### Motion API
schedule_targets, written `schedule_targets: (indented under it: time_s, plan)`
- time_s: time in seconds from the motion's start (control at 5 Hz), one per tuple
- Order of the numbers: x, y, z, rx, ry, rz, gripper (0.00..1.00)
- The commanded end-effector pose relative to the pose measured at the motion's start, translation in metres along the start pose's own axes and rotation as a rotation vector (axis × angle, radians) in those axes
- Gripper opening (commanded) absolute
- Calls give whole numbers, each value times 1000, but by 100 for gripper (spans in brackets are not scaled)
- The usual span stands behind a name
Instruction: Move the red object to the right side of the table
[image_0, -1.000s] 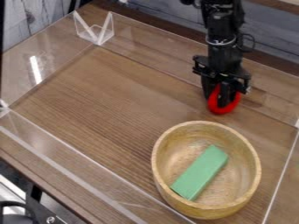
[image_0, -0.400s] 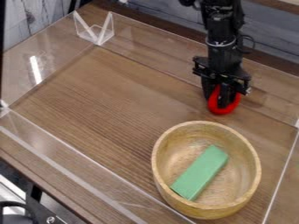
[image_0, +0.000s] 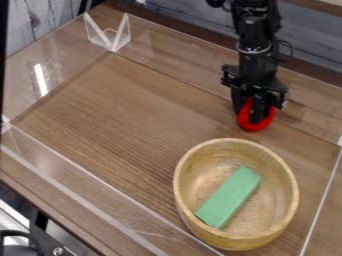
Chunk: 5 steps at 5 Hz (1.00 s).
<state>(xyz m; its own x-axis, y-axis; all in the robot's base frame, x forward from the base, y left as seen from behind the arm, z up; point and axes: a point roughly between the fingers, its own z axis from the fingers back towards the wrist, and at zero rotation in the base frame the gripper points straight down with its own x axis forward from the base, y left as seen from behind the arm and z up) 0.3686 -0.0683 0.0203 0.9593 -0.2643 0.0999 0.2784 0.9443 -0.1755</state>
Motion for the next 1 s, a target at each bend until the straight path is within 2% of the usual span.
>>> schedule_targets:
  time_s: [0.0, 0.8]
  plan:
    - [0, -18, -11, -9, 20, -29, 0]
    - [-1, -21, -12, -8, 35, -21, 0]
